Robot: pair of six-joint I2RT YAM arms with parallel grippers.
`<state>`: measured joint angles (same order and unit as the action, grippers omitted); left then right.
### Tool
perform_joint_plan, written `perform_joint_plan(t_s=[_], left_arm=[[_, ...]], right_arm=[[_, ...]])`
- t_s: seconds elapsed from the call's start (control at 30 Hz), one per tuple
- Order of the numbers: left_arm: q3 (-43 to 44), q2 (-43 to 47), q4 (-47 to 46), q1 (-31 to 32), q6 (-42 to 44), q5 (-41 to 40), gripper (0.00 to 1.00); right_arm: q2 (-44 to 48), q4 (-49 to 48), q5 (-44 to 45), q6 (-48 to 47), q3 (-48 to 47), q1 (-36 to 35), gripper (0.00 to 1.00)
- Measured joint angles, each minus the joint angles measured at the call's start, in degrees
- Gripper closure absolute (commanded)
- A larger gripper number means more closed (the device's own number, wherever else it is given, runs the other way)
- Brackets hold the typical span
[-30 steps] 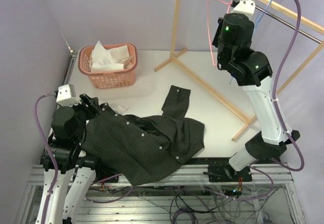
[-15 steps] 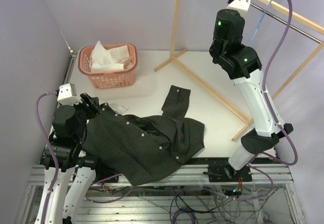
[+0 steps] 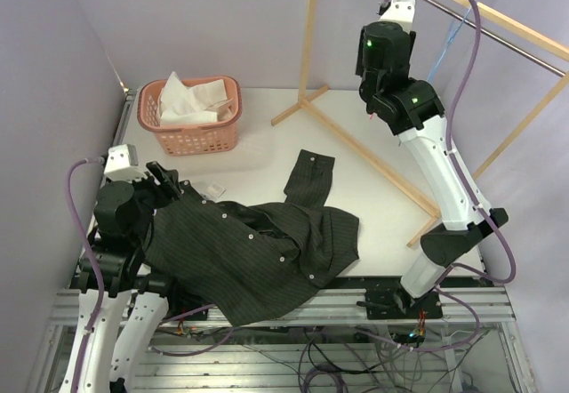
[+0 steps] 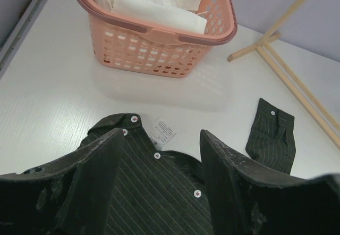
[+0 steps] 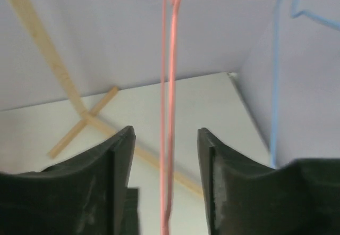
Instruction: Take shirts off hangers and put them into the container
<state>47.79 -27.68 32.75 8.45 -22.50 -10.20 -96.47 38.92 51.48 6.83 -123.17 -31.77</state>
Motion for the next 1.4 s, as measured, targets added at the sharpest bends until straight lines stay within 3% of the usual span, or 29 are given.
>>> perform_joint_plan(t_s=[0.07, 0.27, 0.53, 0.6, 0.77, 0.87, 1.03, 1.2, 1.4], left_arm=[[0.0, -0.2, -0.1, 0.0, 0.0, 0.6, 0.26], [0.0, -2.8, -0.6, 0.0, 0.7, 4.4, 0.17], [-0.1, -10.3, -4.5, 0.0, 1.0, 27.6, 0.17], [-0.1, -12.3, -4.6, 0.4, -0.1, 32.1, 0.16], [4.3, -14.6, -1.9, 2.3, -0.5, 33.7, 0.16], [8.8, -16.7, 0.4, 3.0, 0.4, 30.1, 0.16], [10.3, -14.9, 2.8, 3.1, -0.5, 16.3, 0.17], [4.8, -5.0, 0.6, 3.1, -3.9, 1.9, 0.19], [-0.9, 3.5, -0.2, 3.1, -6.8, -9.3, 0.19]], right_arm=[[0.5, 0.4, -3.9, 0.2, 0.7, 0.0, 0.25], [8.8, 2.4, -17.9, -1.0, 11.0, -1.5, 0.22], [22.3, 5.2, -46.8, -1.4, 19.9, -3.0, 0.19], [23.5, 5.5, -50.9, -1.0, 22.1, -5.7, 0.19], [19.3, 5.4, -51.5, 0.0, 27.5, -19.8, 0.18], [15.1, 4.2, -52.2, 0.9, 34.7, -24.4, 0.17], [15.9, 2.0, -55.5, 2.3, 47.3, -24.9, 0.09], [19.5, -3.9, -63.1, 1.8, 57.2, -25.5, 0.0], [20.4, -12.6, -71.4, -0.8, 64.3, -25.7, 0.0]])
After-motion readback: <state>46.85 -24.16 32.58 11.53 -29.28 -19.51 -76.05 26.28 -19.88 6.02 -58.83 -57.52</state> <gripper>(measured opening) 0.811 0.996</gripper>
